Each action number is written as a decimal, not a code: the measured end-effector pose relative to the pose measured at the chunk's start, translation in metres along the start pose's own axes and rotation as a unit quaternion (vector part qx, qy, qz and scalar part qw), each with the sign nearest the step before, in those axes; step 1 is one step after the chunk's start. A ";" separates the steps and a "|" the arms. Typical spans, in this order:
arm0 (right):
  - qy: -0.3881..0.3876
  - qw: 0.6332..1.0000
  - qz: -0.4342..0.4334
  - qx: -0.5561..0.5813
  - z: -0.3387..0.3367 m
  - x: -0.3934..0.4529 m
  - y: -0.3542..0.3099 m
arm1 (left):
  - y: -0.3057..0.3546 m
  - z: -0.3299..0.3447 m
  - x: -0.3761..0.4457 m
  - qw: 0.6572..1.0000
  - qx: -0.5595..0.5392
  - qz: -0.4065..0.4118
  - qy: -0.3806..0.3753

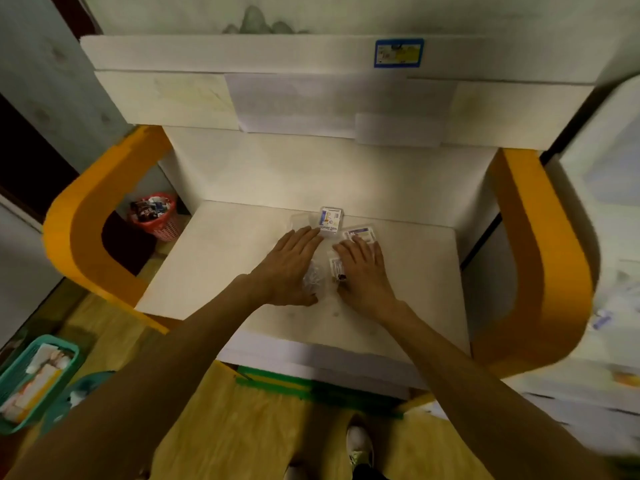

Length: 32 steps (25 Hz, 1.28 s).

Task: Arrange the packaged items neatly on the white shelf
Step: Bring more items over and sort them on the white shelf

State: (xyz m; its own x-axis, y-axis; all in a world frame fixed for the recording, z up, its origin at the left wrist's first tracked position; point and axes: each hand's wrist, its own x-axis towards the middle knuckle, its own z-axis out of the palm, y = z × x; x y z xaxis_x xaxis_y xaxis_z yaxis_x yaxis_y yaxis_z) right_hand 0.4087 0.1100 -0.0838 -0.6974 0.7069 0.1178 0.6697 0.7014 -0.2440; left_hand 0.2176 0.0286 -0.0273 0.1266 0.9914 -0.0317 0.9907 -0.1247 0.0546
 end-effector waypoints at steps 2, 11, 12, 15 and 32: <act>0.007 1.000 0.025 -0.008 -0.004 -0.010 -0.010 | -0.004 -0.001 -0.005 1.000 0.008 0.014 -0.005; 0.009 0.980 0.185 0.066 -0.020 -0.081 -0.030 | -0.002 0.005 -0.023 0.996 -0.040 0.060 0.042; 0.018 0.974 0.207 0.095 -0.022 -0.089 -0.031 | 0.000 0.003 -0.025 0.997 -0.049 0.054 0.036; 0.075 0.941 0.277 0.179 -0.039 -0.114 -0.037 | 0.008 -0.009 -0.033 0.994 -0.093 0.040 0.029; 0.449 0.853 0.226 0.141 -0.256 -0.280 0.046 | 0.294 -0.156 0.007 0.889 -0.268 0.120 0.351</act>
State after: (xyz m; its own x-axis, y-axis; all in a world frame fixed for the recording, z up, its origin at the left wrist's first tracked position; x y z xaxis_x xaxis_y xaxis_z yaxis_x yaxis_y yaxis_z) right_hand 0.6997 -0.0326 0.1181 0.1775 0.7734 0.6086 0.6422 0.3775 -0.6671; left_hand 0.5017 0.0051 0.1440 0.0814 0.7416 0.6659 0.7494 -0.4860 0.4497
